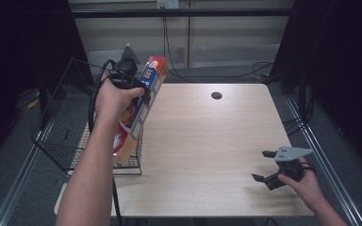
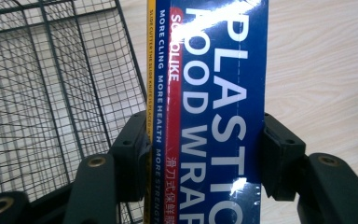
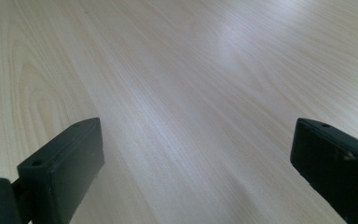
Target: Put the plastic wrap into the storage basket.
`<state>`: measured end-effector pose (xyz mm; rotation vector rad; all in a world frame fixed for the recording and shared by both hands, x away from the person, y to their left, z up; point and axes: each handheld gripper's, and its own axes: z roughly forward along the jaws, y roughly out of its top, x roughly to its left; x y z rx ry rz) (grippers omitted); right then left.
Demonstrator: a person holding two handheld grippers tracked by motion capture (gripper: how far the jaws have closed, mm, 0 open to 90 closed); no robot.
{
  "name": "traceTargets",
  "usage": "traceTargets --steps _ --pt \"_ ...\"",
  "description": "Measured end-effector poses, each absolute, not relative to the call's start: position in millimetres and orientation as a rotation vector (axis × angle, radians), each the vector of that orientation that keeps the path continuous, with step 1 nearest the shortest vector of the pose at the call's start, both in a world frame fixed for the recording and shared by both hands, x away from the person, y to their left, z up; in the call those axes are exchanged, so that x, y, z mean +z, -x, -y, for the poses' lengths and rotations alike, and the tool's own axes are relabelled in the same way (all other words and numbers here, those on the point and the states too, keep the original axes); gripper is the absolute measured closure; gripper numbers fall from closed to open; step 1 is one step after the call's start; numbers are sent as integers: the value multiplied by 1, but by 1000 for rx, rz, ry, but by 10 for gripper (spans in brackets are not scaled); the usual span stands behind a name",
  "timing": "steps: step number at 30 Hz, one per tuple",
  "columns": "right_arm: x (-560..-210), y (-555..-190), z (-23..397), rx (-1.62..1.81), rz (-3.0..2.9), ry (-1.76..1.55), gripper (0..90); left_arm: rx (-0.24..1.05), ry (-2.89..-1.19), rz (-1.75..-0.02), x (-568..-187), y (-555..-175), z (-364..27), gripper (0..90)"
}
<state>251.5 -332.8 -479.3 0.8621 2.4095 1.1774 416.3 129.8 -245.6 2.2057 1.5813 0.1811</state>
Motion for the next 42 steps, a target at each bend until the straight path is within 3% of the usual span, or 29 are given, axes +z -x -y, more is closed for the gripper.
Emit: traceTargets --steps 42 --pt "-477 -252 332 1175 -2392 -875 25 270 -2080 -1789 -232 -411 -209 442"
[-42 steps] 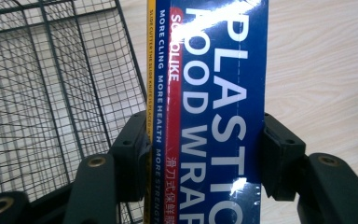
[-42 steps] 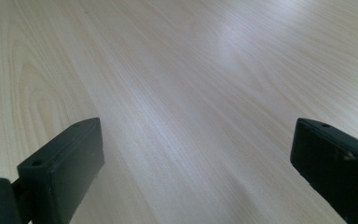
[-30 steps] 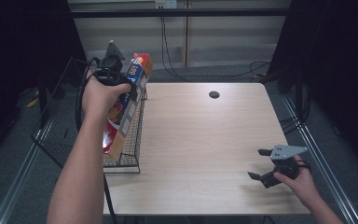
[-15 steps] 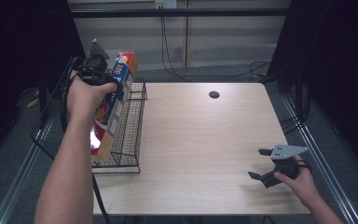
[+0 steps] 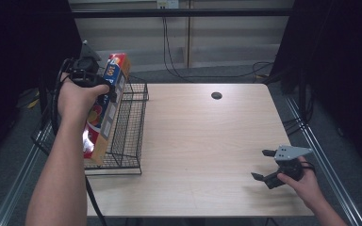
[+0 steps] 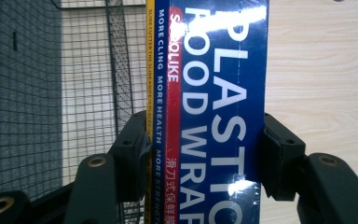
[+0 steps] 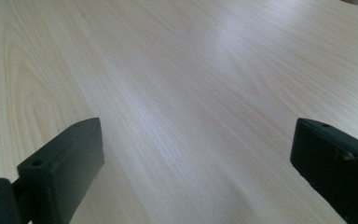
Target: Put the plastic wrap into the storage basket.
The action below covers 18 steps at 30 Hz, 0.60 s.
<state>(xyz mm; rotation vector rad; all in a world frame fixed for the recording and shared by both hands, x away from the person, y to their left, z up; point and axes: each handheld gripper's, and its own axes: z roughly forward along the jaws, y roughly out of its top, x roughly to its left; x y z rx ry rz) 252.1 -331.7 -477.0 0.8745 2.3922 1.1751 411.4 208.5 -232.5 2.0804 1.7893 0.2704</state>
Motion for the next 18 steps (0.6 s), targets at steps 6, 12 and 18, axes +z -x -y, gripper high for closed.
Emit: traceTargets --steps 6,12,18 --pt "-477 -251 333 1160 -2392 -880 24 279 -2062 -1811 -232 -412 -216 442" --pt "-477 -251 333 1162 -2391 -878 24 282 -2054 -1816 -230 -412 -223 442" --pt "-477 -251 332 1161 -2403 -866 24 287 -2044 -1835 -231 -410 -228 442"
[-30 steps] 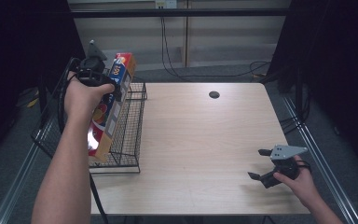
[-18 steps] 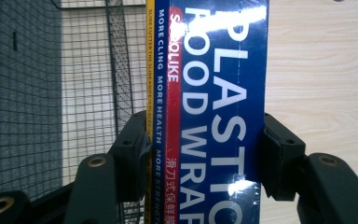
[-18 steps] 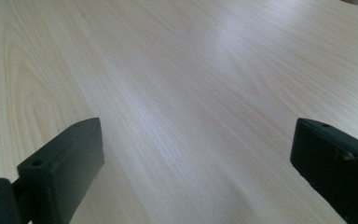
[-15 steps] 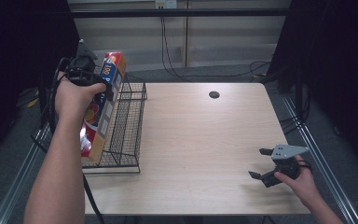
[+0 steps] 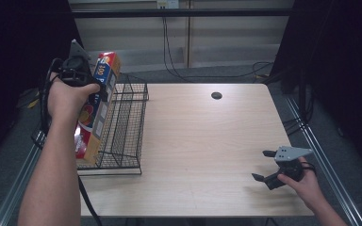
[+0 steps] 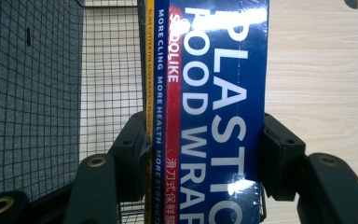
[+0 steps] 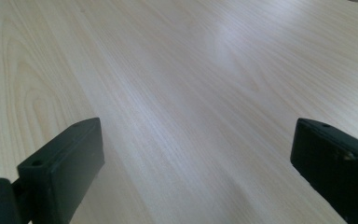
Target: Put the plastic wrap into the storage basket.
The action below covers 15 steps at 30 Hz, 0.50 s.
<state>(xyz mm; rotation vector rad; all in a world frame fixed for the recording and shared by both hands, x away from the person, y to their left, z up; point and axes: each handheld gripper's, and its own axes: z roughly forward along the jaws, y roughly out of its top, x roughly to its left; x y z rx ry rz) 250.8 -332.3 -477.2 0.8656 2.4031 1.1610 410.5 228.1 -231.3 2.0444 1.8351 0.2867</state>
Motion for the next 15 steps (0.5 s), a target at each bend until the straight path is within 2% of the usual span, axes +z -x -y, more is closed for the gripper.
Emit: traceTargets --steps 15 --pt "-478 -259 325 1161 -2418 -845 24 297 -2010 -1893 -234 -411 -247 442"
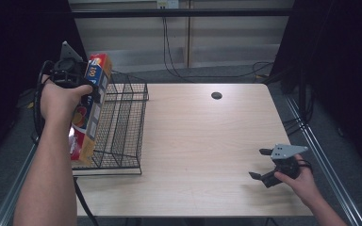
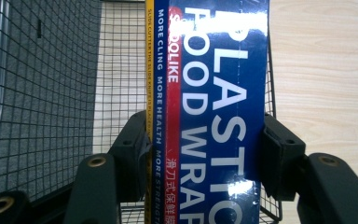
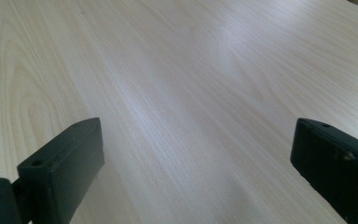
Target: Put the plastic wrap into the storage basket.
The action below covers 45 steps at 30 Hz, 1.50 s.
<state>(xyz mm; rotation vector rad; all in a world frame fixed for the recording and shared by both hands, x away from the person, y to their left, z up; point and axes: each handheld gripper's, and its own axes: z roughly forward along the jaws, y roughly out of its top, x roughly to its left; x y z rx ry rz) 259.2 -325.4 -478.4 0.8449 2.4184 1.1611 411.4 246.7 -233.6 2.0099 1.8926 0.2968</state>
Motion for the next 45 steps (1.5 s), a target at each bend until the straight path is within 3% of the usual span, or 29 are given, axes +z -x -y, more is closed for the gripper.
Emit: traceTargets --steps 26,45 --pt "-480 -260 327 1158 -2420 -851 24 334 -1999 -2001 -251 -427 -268 436" --pt "-481 -261 328 1162 -2424 -852 24 280 -1964 -2091 -270 -440 -269 432"
